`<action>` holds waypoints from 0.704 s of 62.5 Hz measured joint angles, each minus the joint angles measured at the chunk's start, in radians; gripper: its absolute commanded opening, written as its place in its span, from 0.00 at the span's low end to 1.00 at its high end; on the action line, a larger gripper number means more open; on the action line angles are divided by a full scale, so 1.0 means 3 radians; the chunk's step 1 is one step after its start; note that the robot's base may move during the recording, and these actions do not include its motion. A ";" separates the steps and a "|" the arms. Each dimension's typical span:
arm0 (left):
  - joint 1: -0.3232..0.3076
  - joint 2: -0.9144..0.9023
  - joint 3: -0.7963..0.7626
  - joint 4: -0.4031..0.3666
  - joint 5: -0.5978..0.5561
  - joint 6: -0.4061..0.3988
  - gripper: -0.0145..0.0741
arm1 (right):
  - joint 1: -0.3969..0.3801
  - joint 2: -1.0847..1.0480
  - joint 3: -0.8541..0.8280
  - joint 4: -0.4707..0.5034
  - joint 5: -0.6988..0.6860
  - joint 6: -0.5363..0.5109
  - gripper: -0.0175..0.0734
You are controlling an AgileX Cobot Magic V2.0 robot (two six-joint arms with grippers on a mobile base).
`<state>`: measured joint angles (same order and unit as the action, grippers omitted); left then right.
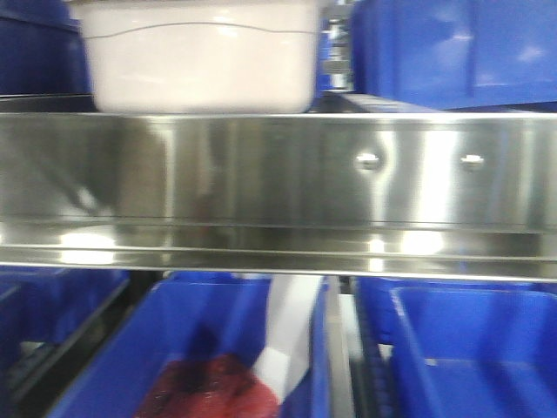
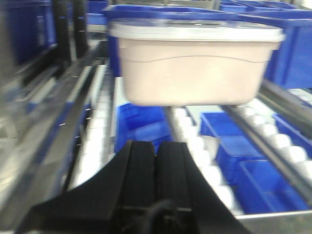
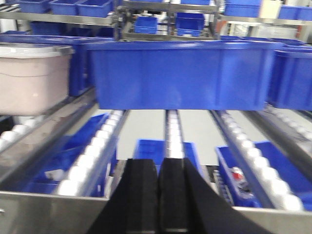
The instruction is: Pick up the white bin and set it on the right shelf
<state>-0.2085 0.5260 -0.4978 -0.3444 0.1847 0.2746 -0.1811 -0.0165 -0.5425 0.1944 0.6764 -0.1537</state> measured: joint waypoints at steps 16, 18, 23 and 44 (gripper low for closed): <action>0.0000 0.0000 0.0000 -0.0005 0.0000 0.0000 0.02 | 0.0000 -0.0004 0.0000 0.0000 0.0000 0.0000 0.27; 0.0000 0.0000 0.0000 -0.0005 0.0000 0.0000 0.02 | 0.0000 -0.0004 0.0000 0.0000 0.0000 0.0000 0.27; 0.0000 0.0000 0.0000 -0.0005 0.0000 0.0000 0.02 | 0.0000 -0.0004 0.0000 0.0000 0.0000 0.0000 0.27; 0.0000 0.0000 0.0018 -0.0005 -0.0002 0.0000 0.02 | 0.0000 -0.0004 0.0000 0.0000 0.0000 0.0000 0.27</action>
<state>-0.2085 0.5260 -0.4922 -0.3460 0.1840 0.2746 -0.1811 -0.0178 -0.5425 0.1944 0.6764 -0.1537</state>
